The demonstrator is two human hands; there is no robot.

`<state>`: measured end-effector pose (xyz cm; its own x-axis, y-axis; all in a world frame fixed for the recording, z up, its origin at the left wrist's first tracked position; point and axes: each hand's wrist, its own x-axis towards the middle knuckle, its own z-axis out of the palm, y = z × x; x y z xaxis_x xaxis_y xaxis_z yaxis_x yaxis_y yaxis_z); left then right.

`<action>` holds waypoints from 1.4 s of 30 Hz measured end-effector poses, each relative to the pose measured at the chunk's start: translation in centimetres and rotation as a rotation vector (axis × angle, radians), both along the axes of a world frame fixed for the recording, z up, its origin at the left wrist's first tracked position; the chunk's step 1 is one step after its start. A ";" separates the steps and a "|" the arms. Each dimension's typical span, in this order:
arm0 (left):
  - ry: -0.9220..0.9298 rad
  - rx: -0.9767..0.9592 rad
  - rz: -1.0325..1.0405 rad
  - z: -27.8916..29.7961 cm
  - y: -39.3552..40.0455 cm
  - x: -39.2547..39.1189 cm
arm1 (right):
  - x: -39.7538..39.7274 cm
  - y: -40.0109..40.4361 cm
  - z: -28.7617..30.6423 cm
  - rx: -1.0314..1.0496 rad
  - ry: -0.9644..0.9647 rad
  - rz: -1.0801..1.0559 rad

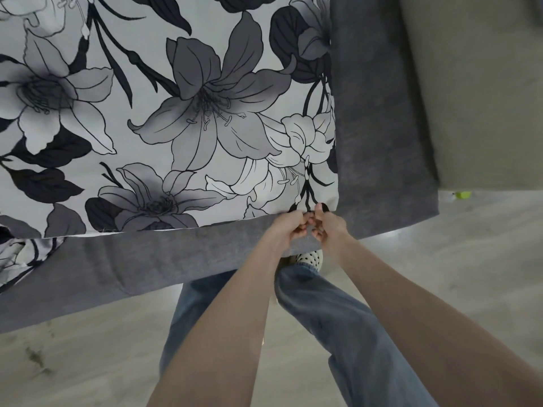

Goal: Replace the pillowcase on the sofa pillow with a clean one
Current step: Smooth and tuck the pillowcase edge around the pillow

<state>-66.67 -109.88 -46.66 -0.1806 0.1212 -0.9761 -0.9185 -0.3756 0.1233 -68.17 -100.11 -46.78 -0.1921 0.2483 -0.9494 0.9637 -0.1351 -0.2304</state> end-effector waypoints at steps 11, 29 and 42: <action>-0.056 0.154 0.120 1.4 -5.9 1.2 | -0.8 -0.6 1.5 0.197 0.098 -0.113; -0.133 0.245 0.316 2.2 -4.1 2.8 | 2.9 -4.1 2.6 0.066 0.208 0.156; 0.161 -0.584 -0.368 0.4 -3.3 3.6 | 0.2 -1.5 0.8 0.398 0.481 1.219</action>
